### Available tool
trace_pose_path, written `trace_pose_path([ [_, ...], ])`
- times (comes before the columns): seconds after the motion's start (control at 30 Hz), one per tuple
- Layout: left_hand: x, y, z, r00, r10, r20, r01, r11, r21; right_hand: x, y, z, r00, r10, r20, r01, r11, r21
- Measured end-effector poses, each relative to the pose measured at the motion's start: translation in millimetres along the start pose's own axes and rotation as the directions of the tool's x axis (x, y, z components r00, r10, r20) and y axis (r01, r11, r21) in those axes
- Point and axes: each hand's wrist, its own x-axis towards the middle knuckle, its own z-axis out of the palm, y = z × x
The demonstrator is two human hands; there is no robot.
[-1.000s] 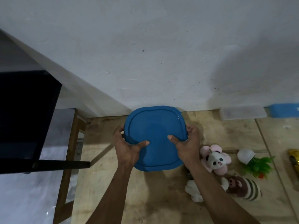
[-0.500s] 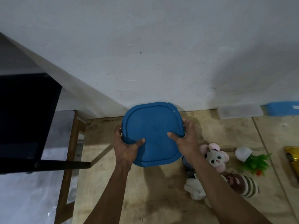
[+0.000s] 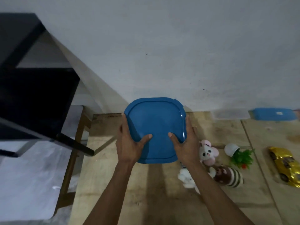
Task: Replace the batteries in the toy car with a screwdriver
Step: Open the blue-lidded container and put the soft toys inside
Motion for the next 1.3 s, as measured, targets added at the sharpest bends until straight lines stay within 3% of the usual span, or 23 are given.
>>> trace_pose_path([
  [0.3,-143,-23,-10,0.994,-0.110,0.022,0.104,0.976,0.193,-118,30,-34,0.996,-0.018,0.085,0.025,0.997,-0.076],
  [0.53,-235,-75,-15,0.970,-0.236,0.061,0.203,0.920,0.335,-219,56,-26,0.972,0.098,0.215,-0.066,0.986,-0.151],
  [0.87,-195,-116,-12,0.945,-0.282,0.165,0.160,0.839,0.520,-209,69,21,0.922,0.311,0.231,-0.233,0.922,-0.311],
  [1.07,-167,-140,-5,0.924,-0.325,0.201,0.146,0.787,0.599,-193,75,51,0.918,0.345,0.197,-0.221,0.856,-0.468],
  [1.3,-156,-151,-1,0.926,-0.309,0.217,0.092,0.743,0.663,-191,87,64,0.957,0.246,0.153,-0.093,0.761,-0.642],
])
